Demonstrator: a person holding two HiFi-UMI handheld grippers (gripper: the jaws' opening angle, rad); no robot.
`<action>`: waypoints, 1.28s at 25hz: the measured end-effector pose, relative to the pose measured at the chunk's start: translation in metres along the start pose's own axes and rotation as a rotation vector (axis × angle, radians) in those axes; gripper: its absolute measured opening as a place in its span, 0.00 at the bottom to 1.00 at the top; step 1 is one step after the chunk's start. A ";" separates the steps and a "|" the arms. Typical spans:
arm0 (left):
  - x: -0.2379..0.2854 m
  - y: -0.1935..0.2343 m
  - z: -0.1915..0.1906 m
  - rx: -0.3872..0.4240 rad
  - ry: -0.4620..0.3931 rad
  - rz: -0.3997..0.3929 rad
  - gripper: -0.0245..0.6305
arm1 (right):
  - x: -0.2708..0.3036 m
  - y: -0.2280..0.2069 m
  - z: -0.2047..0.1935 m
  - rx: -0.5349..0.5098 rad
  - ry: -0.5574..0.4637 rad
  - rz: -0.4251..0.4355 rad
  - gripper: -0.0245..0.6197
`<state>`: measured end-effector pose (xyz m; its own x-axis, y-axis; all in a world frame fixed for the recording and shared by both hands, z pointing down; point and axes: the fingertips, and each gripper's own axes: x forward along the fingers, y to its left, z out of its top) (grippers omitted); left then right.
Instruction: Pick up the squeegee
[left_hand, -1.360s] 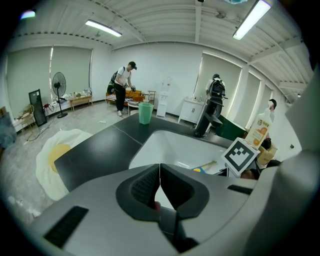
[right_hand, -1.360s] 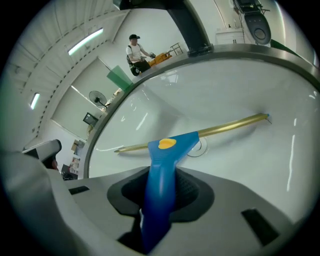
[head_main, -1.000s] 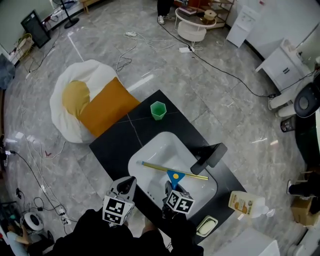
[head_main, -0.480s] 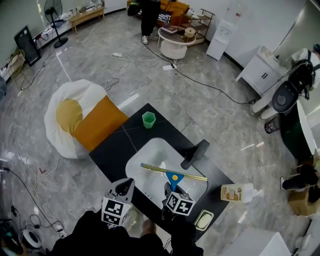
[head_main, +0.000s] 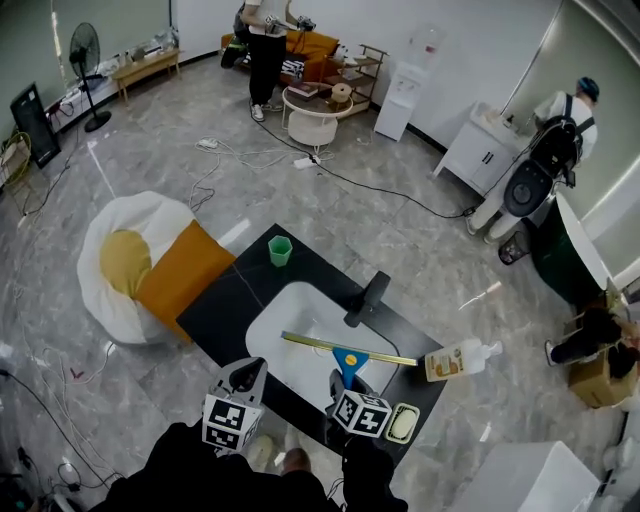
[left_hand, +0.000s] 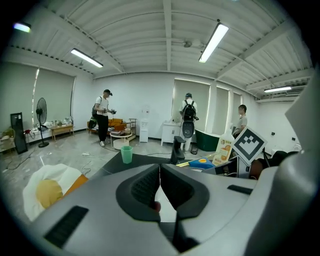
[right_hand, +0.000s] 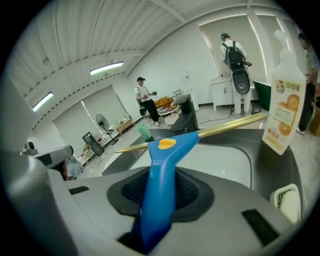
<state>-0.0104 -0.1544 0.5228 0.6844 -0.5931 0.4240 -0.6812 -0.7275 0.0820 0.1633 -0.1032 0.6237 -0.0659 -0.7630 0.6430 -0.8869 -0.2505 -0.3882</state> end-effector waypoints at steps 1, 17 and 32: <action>-0.004 -0.002 0.003 0.007 -0.008 -0.007 0.07 | -0.009 0.001 0.002 0.000 -0.019 -0.005 0.23; -0.082 -0.051 0.027 0.116 -0.118 -0.154 0.07 | -0.184 0.023 0.006 -0.026 -0.334 -0.133 0.23; -0.128 -0.096 0.014 0.174 -0.135 -0.237 0.07 | -0.278 0.011 -0.060 0.019 -0.437 -0.231 0.23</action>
<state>-0.0291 -0.0133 0.4479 0.8551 -0.4317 0.2873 -0.4517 -0.8922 0.0037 0.1449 0.1416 0.4806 0.3328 -0.8641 0.3777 -0.8471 -0.4499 -0.2828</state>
